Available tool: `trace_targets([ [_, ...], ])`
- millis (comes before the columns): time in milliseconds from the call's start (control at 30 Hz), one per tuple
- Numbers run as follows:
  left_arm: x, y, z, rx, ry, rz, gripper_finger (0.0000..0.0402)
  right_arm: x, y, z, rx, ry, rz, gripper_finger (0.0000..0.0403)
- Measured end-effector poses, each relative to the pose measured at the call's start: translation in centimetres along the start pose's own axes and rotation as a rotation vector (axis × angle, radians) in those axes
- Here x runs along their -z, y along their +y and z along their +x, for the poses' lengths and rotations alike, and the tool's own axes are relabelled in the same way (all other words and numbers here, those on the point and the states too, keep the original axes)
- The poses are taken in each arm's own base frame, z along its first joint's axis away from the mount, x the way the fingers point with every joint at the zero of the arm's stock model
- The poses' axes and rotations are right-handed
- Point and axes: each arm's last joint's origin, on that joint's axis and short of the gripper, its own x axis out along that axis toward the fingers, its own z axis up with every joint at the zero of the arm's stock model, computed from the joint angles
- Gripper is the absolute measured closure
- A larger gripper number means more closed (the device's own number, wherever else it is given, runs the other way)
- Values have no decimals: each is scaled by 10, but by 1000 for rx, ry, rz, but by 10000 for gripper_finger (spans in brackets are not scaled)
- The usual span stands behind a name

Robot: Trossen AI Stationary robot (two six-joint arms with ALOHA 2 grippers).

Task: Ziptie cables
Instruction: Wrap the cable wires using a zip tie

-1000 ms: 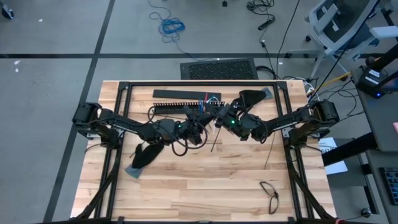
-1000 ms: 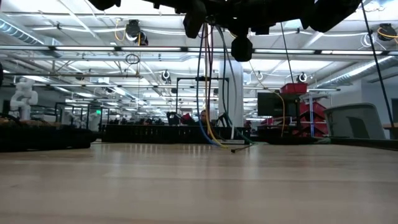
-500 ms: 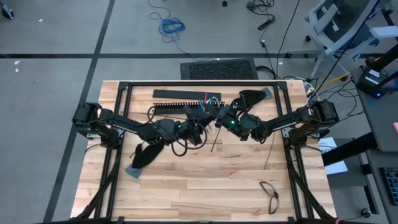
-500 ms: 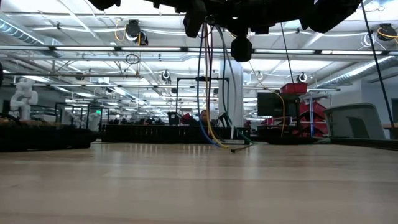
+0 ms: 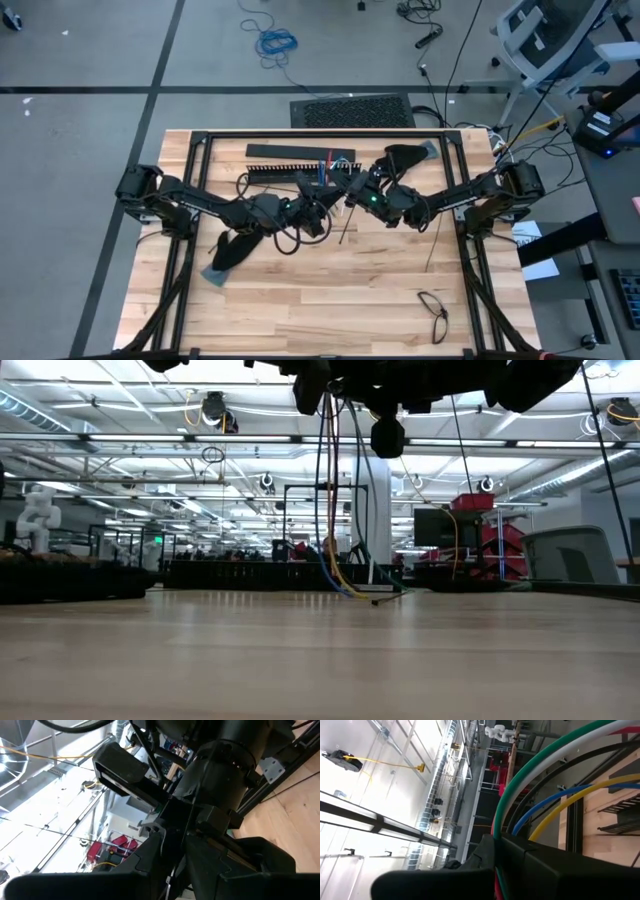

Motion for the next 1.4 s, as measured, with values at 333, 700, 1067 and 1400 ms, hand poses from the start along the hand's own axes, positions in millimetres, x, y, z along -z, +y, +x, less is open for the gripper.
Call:
trace_targets([
  [333, -4, 4, 0, -14, -34, -87, 314, -3, -5, 4, 19, 13, -27, 403],
  [700, -8, 7, 1, -18, -31, -89, 314, -5, -4, 4, 12, 1, -17, 403],
  [1067, -7, 7, 1, -19, -16, -73, 315, -5, -3, 4, 8, -2, -14, 403],
  [1400, -5, 2, 0, 14, 33, 32, 351, -6, -2, 5, -1, -6, -8, 403],
])
